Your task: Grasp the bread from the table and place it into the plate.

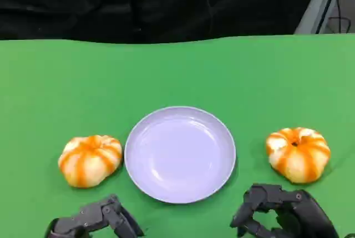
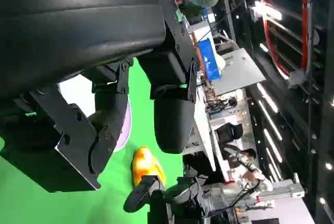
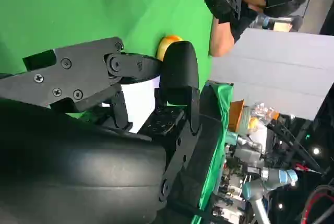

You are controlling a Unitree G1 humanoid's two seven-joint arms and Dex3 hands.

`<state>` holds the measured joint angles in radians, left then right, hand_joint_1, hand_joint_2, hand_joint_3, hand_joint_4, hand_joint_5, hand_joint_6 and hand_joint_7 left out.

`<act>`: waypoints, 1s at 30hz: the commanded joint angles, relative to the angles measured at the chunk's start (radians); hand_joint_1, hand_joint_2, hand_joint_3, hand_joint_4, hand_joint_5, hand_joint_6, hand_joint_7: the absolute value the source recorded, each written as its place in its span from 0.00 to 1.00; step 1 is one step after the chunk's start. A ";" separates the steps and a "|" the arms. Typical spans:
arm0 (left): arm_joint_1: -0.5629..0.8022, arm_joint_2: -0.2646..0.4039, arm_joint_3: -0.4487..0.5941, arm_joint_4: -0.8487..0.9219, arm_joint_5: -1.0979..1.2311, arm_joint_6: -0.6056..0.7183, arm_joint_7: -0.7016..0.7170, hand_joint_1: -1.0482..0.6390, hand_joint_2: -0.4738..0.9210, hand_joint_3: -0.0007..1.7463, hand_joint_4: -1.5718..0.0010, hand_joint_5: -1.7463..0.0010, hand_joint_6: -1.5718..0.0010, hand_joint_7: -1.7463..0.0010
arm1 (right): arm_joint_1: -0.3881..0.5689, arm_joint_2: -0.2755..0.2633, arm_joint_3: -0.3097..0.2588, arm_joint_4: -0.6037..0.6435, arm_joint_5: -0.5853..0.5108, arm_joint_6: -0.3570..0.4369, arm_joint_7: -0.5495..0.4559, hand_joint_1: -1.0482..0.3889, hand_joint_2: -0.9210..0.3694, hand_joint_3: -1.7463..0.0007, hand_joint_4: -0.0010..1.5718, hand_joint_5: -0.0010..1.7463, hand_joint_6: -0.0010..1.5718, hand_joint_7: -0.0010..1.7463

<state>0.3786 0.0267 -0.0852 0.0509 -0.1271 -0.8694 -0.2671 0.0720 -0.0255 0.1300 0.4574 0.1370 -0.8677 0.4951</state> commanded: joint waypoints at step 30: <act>-0.029 -0.005 0.015 0.020 0.023 0.010 0.029 0.77 0.71 0.70 0.51 0.08 0.48 0.21 | -0.053 -0.016 -0.015 0.060 0.021 -0.033 0.010 0.64 0.02 0.79 0.47 0.84 0.53 0.62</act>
<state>0.3517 0.0113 -0.0741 0.0639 -0.1078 -0.8641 -0.2431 0.0260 -0.0308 0.1265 0.5141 0.1450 -0.8846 0.5025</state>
